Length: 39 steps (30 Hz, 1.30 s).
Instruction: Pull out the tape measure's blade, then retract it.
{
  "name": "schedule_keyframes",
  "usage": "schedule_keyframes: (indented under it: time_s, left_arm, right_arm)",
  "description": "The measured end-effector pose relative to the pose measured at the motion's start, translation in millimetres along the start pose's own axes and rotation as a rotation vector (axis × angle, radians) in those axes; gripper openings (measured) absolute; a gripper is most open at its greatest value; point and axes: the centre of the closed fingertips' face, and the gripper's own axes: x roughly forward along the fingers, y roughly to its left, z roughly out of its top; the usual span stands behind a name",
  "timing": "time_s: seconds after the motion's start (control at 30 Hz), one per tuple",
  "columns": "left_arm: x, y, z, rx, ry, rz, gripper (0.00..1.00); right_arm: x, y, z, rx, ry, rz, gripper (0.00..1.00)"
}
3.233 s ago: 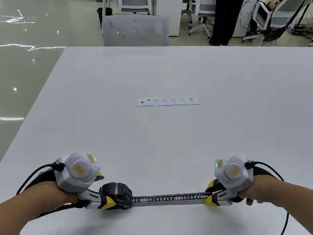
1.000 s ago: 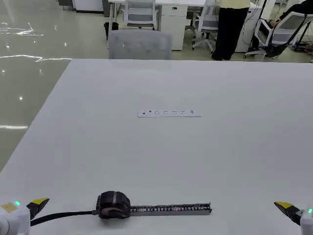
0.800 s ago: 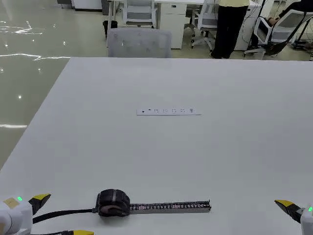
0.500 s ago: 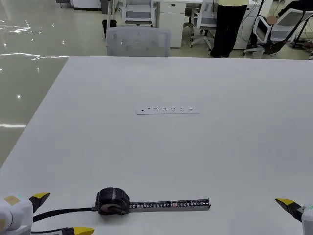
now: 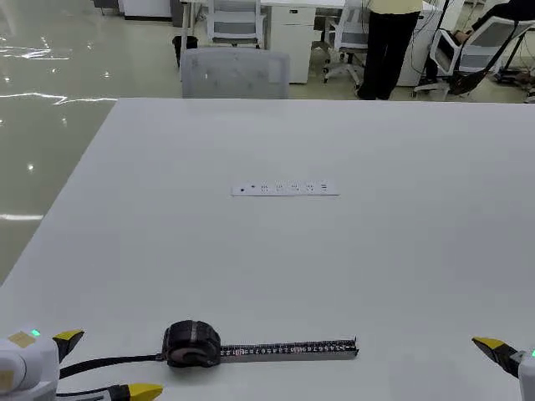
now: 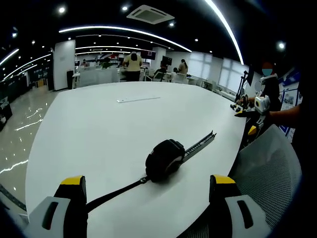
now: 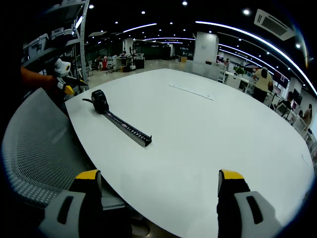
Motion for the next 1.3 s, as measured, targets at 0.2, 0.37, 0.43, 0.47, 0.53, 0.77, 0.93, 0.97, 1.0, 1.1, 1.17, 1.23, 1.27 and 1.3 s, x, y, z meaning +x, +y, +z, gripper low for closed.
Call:
schedule_keyframes:
  time_s: [0.2,0.37,0.43,0.47,0.53,0.77,0.93,0.97,1.0,1.1,1.17,1.23,1.27,1.3]
  left_arm:
    - [6.1,-5.7,8.5,-0.041,-0.009,0.026,1.0]
    - [17.8,-11.1,3.6,-0.116,0.049,0.082,1.0]
    - [21.9,-15.1,10.2,-0.122,0.028,0.087,1.0]
    - [25.1,-14.5,12.7,-0.133,0.026,0.091,1.0]
    - [29.7,-17.1,16.9,-0.136,0.017,0.104,1.0]
    - [46.3,-24.2,23.0,-0.031,0.047,0.184,1.0]
    - [57.3,-36.1,26.2,-0.058,0.031,0.187,1.0]
    - [59.8,-37.7,25.5,-0.067,0.03,0.189,1.0]
    - [61.4,-38.5,25.3,-0.075,0.025,0.191,1.0]
    - [66.1,-44.9,17.7,-0.174,0.043,0.185,0.96]
    - [66.9,-39.5,18.2,-0.189,0.023,0.221,0.94]
    - [67.9,-39.0,18.3,-0.17,0.022,0.24,0.95]
    - [69.3,-38.7,19.0,-0.167,0.019,0.243,0.95]
    - [70.7,-37.7,19.8,-0.167,0.012,0.245,0.95]
  right_arm:
    - [2.8,7.1,1.2,-0.033,0.016,0.024,0.99]
    - [9.1,15.3,-1.4,-0.103,0.062,0.07,1.0]
    - [11.8,17.9,-2.1,-0.12,0.082,0.09,1.0]
    - [13.9,18.3,-0.5,-0.141,0.089,0.098,1.0]
    - [17.8,18.9,2.7,-0.161,0.101,0.117,1.0]
    - [30.7,17.9,22.8,-0.239,0.129,0.163,0.99]
    - [38.9,17.6,40.9,-0.282,0.134,0.193,0.98]
    - [41.0,17.7,43.8,-0.289,0.138,0.203,0.98]
    - [42.3,18.5,45.9,-0.292,0.139,0.21,0.97]
    - [46.8,23.0,50.2,-0.32,0.155,0.241,0.96]
    - [50.6,24.8,50.1,-0.328,0.177,0.261,0.96]
    - [53.6,31.8,50.8,-0.322,0.2,0.306,0.95]
    - [55.2,33.2,51.3,-0.327,0.209,0.316,0.95]
    - [58.6,33.5,51.9,-0.338,0.22,0.328,0.94]
